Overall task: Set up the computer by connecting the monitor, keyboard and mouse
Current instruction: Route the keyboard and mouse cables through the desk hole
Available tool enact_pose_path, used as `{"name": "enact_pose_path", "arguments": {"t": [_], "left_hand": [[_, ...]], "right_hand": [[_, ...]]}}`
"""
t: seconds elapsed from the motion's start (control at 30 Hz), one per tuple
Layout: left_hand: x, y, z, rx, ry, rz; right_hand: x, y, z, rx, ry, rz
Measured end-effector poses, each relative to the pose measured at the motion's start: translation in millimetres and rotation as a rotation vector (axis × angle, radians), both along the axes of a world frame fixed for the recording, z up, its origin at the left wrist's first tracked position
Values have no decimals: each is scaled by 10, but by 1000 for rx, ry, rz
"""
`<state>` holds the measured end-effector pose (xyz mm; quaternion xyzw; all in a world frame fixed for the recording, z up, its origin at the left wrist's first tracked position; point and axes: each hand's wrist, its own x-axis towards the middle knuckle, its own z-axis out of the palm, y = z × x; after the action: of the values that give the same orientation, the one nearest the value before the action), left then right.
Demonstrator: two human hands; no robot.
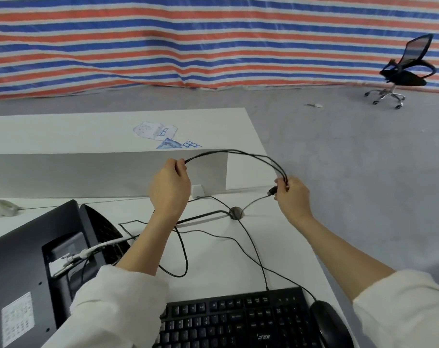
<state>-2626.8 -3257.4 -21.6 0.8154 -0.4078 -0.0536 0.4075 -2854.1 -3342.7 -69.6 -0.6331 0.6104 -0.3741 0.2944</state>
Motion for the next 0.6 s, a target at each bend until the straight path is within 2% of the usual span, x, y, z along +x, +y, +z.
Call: {"name": "enact_pose_path", "arguments": {"t": [0.1, 0.3, 0.5, 0.57, 0.6], "left_hand": [[52, -3, 48, -20, -7, -10], [92, -80, 44, 15, 53, -167], [128, -238, -7, 232, 161, -336], [119, -313, -46, 288, 259, -365], [107, -353, -67, 286, 399, -370]], "right_hand": [[155, -83, -139, 123, -1, 22], [442, -250, -524, 374, -123, 21], [497, -326, -750, 454, -210, 14], [470, -333, -811, 492, -224, 42], [466, -314, -813, 507, -254, 54]]}}
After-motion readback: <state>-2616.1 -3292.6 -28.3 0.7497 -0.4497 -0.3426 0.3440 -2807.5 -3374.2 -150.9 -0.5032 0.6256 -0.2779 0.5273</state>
